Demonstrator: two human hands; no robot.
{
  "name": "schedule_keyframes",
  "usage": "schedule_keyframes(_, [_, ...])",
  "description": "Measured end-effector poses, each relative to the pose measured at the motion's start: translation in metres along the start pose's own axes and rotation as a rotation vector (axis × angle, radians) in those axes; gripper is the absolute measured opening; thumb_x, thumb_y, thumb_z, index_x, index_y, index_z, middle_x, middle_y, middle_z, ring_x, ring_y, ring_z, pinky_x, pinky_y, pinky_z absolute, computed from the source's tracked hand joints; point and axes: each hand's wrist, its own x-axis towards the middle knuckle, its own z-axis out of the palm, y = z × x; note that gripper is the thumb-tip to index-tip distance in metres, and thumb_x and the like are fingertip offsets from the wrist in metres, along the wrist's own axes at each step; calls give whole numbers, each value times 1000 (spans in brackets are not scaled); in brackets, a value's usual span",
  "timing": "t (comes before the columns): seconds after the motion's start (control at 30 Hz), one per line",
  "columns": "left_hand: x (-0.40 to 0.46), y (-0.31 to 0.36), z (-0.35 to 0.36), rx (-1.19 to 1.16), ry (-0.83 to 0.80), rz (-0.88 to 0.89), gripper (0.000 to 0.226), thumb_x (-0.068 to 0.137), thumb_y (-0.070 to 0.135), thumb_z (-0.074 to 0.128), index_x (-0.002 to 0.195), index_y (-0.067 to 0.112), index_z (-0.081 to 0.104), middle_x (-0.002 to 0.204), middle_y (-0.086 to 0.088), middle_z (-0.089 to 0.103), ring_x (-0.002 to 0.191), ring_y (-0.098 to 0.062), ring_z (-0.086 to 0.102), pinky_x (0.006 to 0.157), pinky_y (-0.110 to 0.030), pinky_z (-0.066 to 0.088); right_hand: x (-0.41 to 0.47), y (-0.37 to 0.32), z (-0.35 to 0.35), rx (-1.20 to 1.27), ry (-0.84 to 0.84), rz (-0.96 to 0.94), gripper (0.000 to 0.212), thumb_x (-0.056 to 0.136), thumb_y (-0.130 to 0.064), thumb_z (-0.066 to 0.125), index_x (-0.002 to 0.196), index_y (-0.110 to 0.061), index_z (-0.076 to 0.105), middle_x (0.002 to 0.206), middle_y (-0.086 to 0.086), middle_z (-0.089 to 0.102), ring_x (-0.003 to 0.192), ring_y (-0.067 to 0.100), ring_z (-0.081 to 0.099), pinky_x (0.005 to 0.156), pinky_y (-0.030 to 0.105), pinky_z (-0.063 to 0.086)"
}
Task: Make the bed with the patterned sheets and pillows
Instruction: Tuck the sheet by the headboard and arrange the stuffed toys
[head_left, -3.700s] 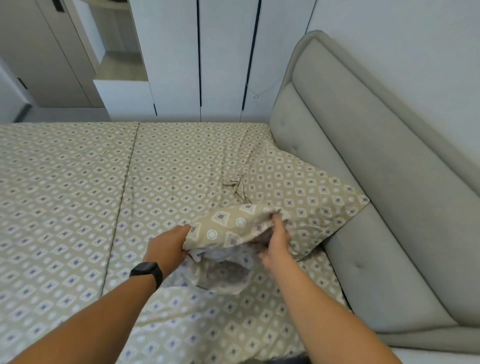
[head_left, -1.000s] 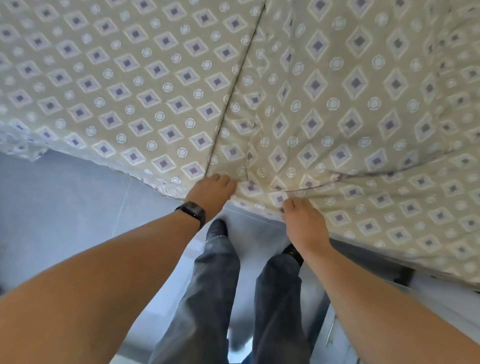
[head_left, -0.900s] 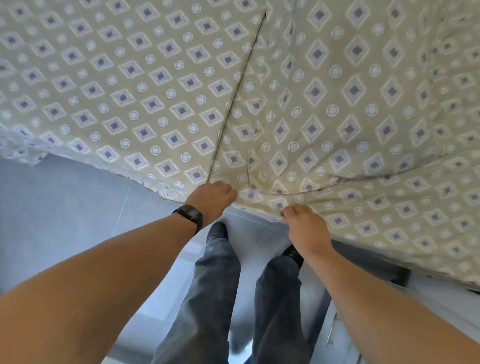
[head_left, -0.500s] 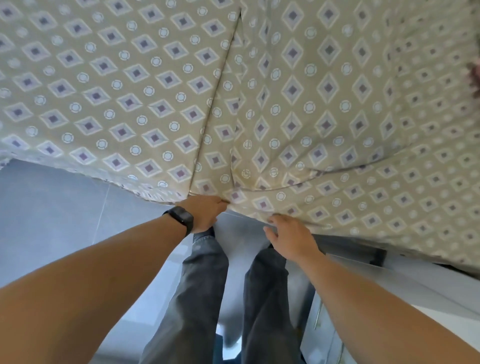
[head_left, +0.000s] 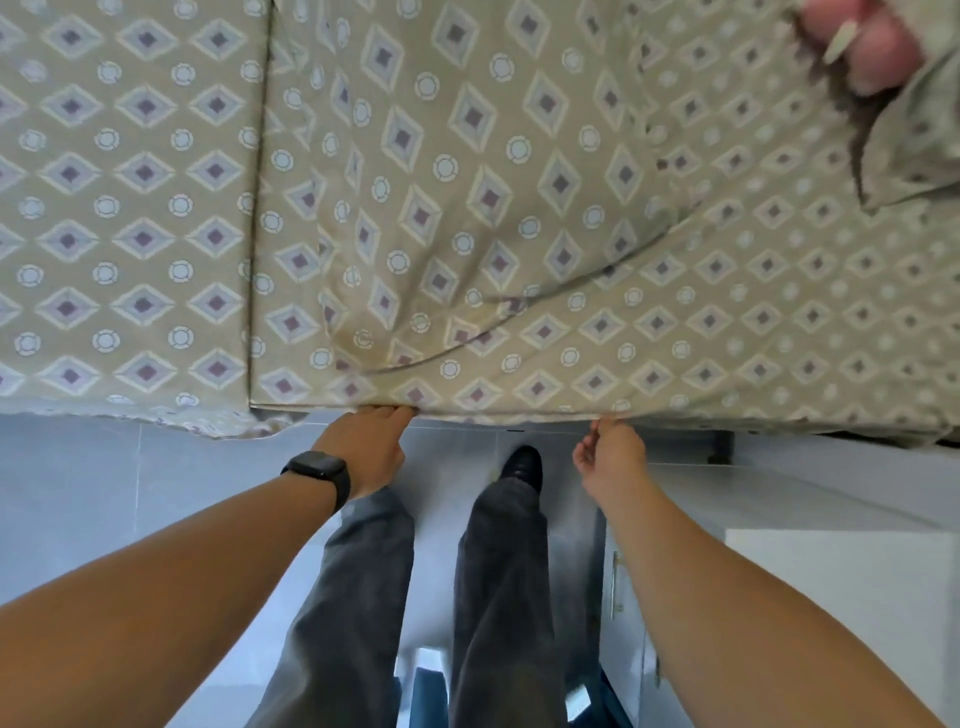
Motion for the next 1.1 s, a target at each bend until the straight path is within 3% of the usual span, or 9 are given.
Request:
schedule_keyframes(0.1, [5, 28, -4, 46, -68, -36, 63, 95, 15, 46, 155, 25, 29, 153, -3, 45, 131, -30, 48, 102, -40, 45, 8, 5, -8, -140, -54, -27, 27, 104, -12, 38, 79, -16, 47, 71, 1, 44, 57, 14, 43, 55, 27, 39])
schedule_keyframes(0.17, [5, 49, -12, 67, -114, -48, 64, 95, 16, 47, 156, 25, 27, 156, -2, 41, 134, -29, 46, 104, -41, 45, 6, -6, -7, -102, -67, 101, 29, 106, -12, 36, 80, -12, 49, 72, 4, 46, 60, 15, 47, 59, 27, 42])
schedule_keyframes(0.23, [0, 76, -28, 80, -167, -68, 60, 97, 19, 47, 155, 27, 30, 156, 0, 40, 136, -27, 46, 104, -40, 45, -7, -26, -17, -89, -44, 240, 29, 105, -16, 38, 84, -6, 55, 68, 6, 50, 61, 17, 51, 69, 28, 48])
schedule_keyframes(0.3, [-12, 110, -51, 53, -186, -104, 54, 99, 24, 47, 152, 29, 36, 152, -1, 45, 133, -26, 49, 103, -40, 46, -39, -56, -39, -117, -120, 264, 26, 103, -17, 40, 87, -4, 56, 69, 6, 50, 62, 18, 52, 84, 29, 50])
schedule_keyframes(0.33, [-21, 132, -71, 21, -188, -122, 51, 100, 26, 47, 150, 29, 38, 150, -1, 48, 131, -26, 51, 103, -40, 46, -63, -77, -51, -94, -160, 252, 26, 103, -15, 38, 88, -4, 56, 69, 6, 49, 61, 17, 50, 84, 29, 50])
schedule_keyframes(0.5, [-81, 249, -167, -139, -126, -21, 40, 102, 27, 48, 140, 20, 54, 145, -8, 54, 128, -28, 53, 105, -36, 44, -192, -168, -116, -92, -311, -1, 15, 103, -16, 47, 94, -9, 57, 71, 4, 51, 60, 15, 48, 58, 26, 43])
schedule_keyframes(0.67, [-147, 352, -271, -249, 5, 193, 35, 101, 24, 48, 133, 21, 61, 133, -5, 63, 117, -22, 59, 96, -30, 44, -295, -244, -173, -222, -277, -294, 12, 101, -18, 48, 95, -13, 58, 79, 0, 56, 63, 13, 53, 56, 24, 48])
schedule_keyframes(0.9, [-163, 406, -393, -197, 170, 369, 31, 102, 26, 49, 129, 20, 64, 127, -2, 65, 111, -20, 61, 97, -34, 49, -353, -325, -196, -59, -274, -546, 12, 100, -22, 50, 101, -15, 61, 88, 2, 57, 65, 15, 54, 53, 25, 48])
schedule_keyframes(1.1, [-154, 438, -435, -191, 130, 396, 29, 101, 24, 50, 125, 20, 65, 119, -2, 67, 102, -19, 65, 95, -36, 53, -348, -361, -220, 92, -246, -541, 12, 100, -22, 51, 100, -14, 61, 83, 2, 54, 64, 15, 52, 54, 26, 47])
